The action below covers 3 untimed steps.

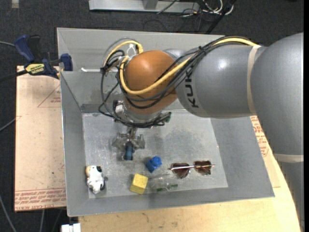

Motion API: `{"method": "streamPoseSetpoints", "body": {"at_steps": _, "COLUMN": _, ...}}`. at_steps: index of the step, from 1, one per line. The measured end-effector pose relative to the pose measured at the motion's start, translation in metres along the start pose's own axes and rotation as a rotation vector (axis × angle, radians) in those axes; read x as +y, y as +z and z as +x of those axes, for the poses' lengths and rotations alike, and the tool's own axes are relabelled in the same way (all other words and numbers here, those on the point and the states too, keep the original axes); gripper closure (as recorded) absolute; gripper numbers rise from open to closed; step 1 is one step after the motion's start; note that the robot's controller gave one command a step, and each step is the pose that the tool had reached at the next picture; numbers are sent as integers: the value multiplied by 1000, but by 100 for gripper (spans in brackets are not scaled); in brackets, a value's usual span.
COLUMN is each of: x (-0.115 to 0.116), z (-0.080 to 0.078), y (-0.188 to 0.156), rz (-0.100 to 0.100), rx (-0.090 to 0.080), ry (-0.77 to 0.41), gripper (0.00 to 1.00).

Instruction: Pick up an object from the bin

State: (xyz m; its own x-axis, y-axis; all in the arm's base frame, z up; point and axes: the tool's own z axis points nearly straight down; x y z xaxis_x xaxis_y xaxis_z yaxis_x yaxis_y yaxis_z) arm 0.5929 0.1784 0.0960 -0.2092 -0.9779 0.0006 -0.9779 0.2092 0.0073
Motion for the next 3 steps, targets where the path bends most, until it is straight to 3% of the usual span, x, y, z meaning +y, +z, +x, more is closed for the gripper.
{"method": "streamPoseSetpoints", "body": {"at_steps": 3, "x": -1, "z": -1, "y": -47, "rz": 8, "rx": -4, "ry": 2, "gripper": 100}}
